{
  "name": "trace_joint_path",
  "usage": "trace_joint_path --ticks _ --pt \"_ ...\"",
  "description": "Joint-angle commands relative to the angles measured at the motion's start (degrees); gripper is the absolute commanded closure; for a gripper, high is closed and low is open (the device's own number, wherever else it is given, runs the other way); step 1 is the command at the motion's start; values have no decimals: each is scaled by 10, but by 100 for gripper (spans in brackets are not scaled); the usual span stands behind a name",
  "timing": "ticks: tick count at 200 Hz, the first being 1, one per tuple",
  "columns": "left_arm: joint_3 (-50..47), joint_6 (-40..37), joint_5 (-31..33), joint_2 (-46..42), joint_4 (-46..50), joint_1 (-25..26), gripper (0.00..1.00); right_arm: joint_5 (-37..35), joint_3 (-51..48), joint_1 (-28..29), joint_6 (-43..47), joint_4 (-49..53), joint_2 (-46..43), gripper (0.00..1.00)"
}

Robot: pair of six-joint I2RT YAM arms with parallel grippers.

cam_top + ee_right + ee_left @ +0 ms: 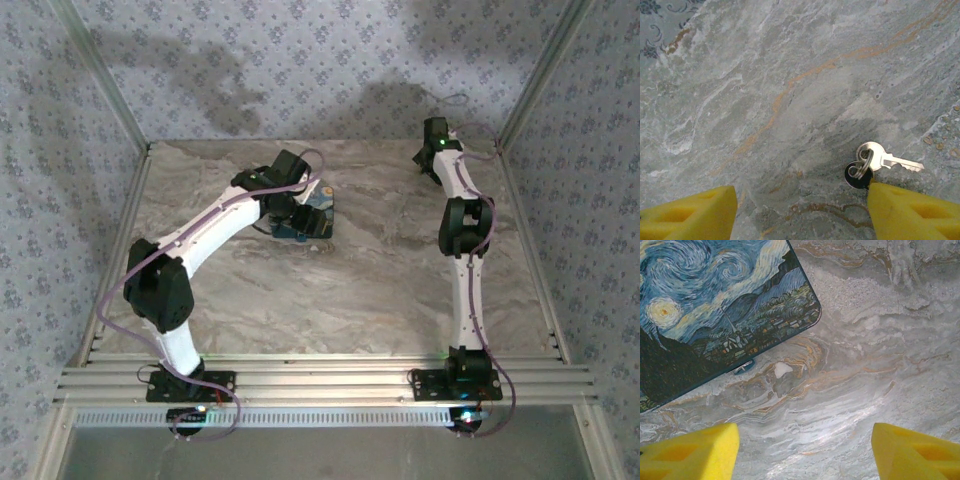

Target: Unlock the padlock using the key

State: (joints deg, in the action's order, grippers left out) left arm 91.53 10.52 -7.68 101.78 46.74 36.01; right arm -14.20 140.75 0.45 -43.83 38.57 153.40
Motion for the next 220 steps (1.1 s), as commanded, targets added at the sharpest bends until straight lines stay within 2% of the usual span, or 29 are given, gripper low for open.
trace_joint_path --ticks 1,17,55,120,173,220 --pt "7 -3 -7 -5 5 -1 30 -4 -73 -1 12 -37 -31 30" --pt "10 -5 -4 -4 12 -1 30 -24 -96 1 13 -71 -44 31" --pt "-3 -9 11 -13 16 -2 30 -67 -56 6 74 -63 -42 28" --pt "-9 -13 13 -14 18 -3 30 -87 -22 13 168 -57 -21 24" --pt "-25 -18 21 -31 21 -5 30 -28 45 -2 134 -13 26 22" --pt "-48 -18 27 -57 22 -16 30 -8 53 -3 108 14 34 22"
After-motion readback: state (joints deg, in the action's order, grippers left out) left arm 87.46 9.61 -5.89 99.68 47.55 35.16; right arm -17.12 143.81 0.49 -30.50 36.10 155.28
